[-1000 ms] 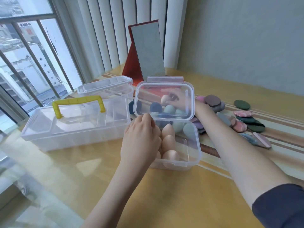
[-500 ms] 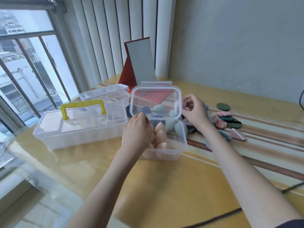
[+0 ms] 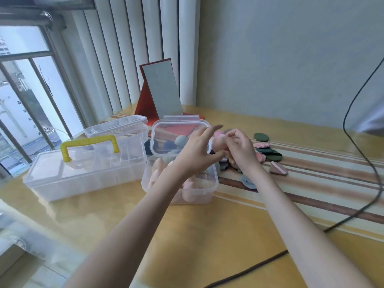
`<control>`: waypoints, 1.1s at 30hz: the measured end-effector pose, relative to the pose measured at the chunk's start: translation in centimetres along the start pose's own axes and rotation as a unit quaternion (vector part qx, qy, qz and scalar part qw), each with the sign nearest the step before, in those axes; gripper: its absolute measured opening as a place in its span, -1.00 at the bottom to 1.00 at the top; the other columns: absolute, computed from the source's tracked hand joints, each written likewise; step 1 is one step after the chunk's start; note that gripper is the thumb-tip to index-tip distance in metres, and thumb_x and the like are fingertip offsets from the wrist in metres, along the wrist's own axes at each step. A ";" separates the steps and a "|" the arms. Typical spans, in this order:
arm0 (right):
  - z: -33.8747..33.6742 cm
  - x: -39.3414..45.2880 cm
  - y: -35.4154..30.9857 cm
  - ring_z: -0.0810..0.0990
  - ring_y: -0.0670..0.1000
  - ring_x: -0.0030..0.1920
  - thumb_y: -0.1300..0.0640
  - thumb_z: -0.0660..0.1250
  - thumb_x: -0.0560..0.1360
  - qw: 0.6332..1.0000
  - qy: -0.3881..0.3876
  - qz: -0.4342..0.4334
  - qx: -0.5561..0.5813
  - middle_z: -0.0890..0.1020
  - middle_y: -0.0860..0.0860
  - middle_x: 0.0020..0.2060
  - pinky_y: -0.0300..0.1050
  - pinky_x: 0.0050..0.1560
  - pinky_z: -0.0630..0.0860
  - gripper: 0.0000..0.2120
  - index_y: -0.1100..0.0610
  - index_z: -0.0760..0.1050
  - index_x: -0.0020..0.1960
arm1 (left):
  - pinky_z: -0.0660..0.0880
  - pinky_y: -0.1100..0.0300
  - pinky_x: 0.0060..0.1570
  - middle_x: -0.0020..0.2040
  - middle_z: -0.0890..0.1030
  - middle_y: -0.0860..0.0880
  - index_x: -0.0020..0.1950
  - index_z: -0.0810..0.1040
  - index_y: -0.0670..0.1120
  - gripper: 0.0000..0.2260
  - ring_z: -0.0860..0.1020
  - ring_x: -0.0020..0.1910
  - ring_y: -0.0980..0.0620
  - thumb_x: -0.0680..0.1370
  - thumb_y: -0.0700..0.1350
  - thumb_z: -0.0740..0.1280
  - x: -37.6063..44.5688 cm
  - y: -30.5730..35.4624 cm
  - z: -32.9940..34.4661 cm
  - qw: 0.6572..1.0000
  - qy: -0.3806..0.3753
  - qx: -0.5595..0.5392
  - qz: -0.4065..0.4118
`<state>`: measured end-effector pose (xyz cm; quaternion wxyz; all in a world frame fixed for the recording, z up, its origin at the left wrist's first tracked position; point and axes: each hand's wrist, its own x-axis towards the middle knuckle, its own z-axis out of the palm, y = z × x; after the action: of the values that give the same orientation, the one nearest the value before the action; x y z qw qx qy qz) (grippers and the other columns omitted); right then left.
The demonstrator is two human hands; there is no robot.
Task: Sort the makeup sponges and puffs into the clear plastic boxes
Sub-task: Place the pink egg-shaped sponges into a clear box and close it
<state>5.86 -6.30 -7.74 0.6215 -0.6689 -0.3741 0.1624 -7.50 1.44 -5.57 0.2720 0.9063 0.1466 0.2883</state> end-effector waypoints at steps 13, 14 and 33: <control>1.1 7.1 1.4 0.43 0.13 0.26 0.21 0.16 0.53 0.929 -0.083 -0.001 -0.361 0.50 0.07 0.26 0.13 0.27 0.40 -0.52 0.05 0.27 0.44 | 0.60 -0.02 -0.13 -0.26 0.58 0.06 -0.04 0.48 -0.07 -0.84 0.59 -0.21 0.03 0.51 0.00 0.31 1.0 -1.1 0.6 0.963 0.175 -0.119 -0.164; 1.5 7.8 1.9 0.41 0.16 0.30 0.18 0.16 0.52 0.902 -0.099 -0.003 -0.420 0.49 0.09 0.30 0.16 0.29 0.38 -0.49 0.01 0.24 0.46 | 0.59 0.00 -0.11 -0.25 0.59 0.04 -0.01 0.47 -0.08 -0.81 0.59 -0.20 0.04 0.51 0.02 0.31 0.9 -1.0 0.6 0.965 0.171 -0.111 -0.166; 0.2 5.9 0.8 0.50 0.03 -0.14 0.12 0.17 0.35 0.991 0.058 0.112 0.039 0.56 0.00 -0.17 -0.12 -0.22 0.42 -0.81 0.07 0.56 -0.23 | 0.60 -0.01 -0.18 -0.21 0.59 -0.04 0.00 0.41 -0.06 -0.72 0.59 -0.21 -0.03 0.52 0.13 0.32 0.3 -0.9 0.6 0.959 0.178 -0.159 -0.155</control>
<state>9.89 -1.95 -7.12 0.6452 -0.6904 -0.2538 0.2063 -7.00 1.97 -6.39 0.4237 0.7516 0.2831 0.4189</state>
